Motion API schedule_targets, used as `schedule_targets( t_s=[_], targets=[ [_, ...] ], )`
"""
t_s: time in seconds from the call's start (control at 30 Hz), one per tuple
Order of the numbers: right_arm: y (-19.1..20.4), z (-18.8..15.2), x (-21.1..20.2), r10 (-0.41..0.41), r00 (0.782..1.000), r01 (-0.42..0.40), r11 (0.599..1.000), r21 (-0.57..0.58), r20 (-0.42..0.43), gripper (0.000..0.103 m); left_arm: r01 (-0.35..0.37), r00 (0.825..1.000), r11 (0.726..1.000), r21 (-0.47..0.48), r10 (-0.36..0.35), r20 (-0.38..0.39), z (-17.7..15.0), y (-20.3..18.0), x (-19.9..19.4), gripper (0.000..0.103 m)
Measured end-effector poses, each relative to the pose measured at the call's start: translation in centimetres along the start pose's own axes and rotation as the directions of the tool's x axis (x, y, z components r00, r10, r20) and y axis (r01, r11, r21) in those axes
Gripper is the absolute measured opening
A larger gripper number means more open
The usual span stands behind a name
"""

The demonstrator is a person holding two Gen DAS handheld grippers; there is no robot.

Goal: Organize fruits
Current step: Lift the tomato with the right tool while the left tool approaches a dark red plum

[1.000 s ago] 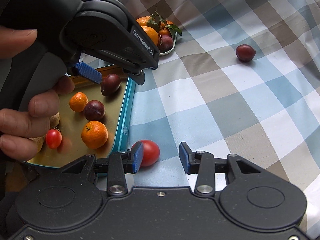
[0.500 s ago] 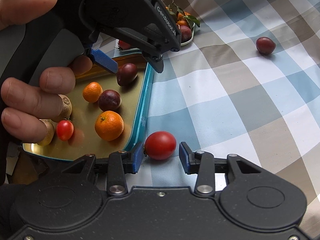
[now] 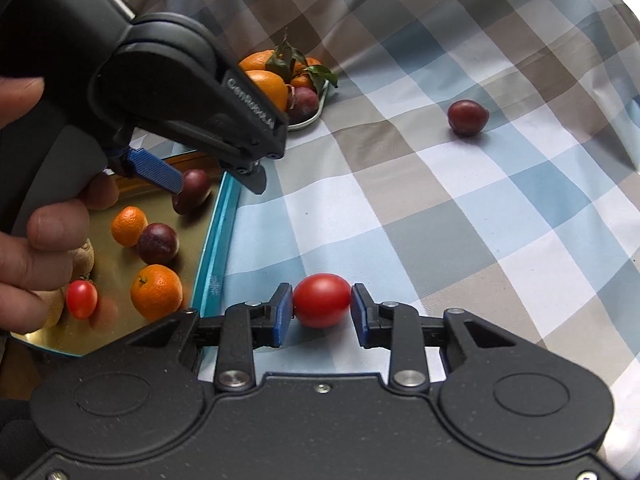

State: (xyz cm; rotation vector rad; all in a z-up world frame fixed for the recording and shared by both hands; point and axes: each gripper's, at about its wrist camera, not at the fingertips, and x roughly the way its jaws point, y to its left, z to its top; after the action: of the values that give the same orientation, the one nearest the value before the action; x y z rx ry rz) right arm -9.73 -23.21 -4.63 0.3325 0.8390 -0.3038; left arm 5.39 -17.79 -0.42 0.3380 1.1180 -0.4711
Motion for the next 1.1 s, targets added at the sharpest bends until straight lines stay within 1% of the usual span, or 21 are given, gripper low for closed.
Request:
schedule_targets(
  t_s=[0.03,0.07,0.1,0.17,0.23,0.37,0.4,0.57,0.63,0.7,0.77,0.93,1.03,1.07,1.1],
  targets=[
    [-0.7,0.2,0.0,-0.022,1.000,0.022,1.000,0.017,0.008,0.039,0.002,1.000,1.000,0.005,-0.002,-0.002,0.0,-0.2,0.0,0.065],
    [-1.2,0.3,-0.1,-0.035,0.999,0.034,0.999,0.031,0.017,0.034,0.005,1.000,1.000,0.014,-0.005,-0.004,-0.1,-0.6,0.1,0.066],
    [-1.8,0.4,-0.3,-0.026,0.999,0.025,0.999,0.047,0.035,0.030,0.007,1.000,1.000,0.022,-0.007,-0.006,-0.1,-0.9,0.2,0.066],
    [-2.3,0.6,-0.6,-0.032,0.998,0.029,0.998,0.063,0.048,0.030,0.010,1.000,0.999,0.036,-0.010,-0.009,-0.1,-1.4,0.3,0.066],
    [-2.3,0.7,-0.7,-0.043,0.997,0.040,0.998,0.050,0.057,0.030,0.009,1.000,0.999,0.050,-0.008,-0.013,-0.2,-2.0,0.4,0.066],
    [-1.9,0.3,-0.4,-0.008,1.000,0.008,1.000,0.020,0.029,0.033,0.003,1.000,0.999,0.053,-0.002,-0.015,-0.2,-2.6,0.4,0.066],
    [-1.7,0.1,-0.3,-0.002,1.000,0.002,1.000,0.013,0.022,0.038,0.004,1.000,0.999,0.048,-0.003,-0.015,-0.1,-2.7,0.4,0.066],
    [-0.6,-0.2,-0.3,-0.019,0.999,0.020,0.998,-0.057,0.030,0.040,0.018,1.000,0.999,0.048,-0.018,-0.004,-0.1,-3.0,-0.1,0.066],
    [-0.5,0.0,-0.1,-0.023,0.999,0.026,0.998,-0.060,0.036,0.041,0.014,1.000,0.998,0.054,-0.013,-0.006,-0.2,-3.1,0.0,0.066],
    [-0.4,0.3,0.2,-0.023,0.999,0.025,0.998,-0.055,0.024,0.045,0.008,1.000,0.999,0.054,-0.007,-0.011,-0.3,-3.1,0.1,0.066],
    [-0.4,0.5,0.8,-0.010,1.000,0.010,0.999,-0.044,-0.003,0.046,0.008,1.000,0.999,0.047,-0.007,-0.014,-0.3,-2.9,0.3,0.066],
    [-0.1,0.5,0.6,-0.034,0.999,0.035,0.998,-0.055,0.017,0.044,0.021,1.000,0.999,0.024,-0.021,-0.011,-0.1,-3.0,0.5,0.066],
    [-0.6,0.7,-0.1,-0.055,0.998,0.056,0.997,-0.051,0.010,0.043,0.045,0.999,0.999,0.012,-0.045,-0.003,0.0,-3.5,0.4,0.067],
    [-1.0,0.9,-0.5,-0.058,0.998,0.058,0.998,-0.038,0.007,0.040,0.052,0.999,0.999,0.008,-0.052,0.001,0.1,-3.8,0.5,0.067],
    [-1.4,1.0,-0.9,-0.058,0.998,0.059,0.998,-0.024,0.007,0.027,0.058,0.998,0.998,0.005,-0.058,0.008,0.2,-4.1,0.4,0.067]
  ],
)
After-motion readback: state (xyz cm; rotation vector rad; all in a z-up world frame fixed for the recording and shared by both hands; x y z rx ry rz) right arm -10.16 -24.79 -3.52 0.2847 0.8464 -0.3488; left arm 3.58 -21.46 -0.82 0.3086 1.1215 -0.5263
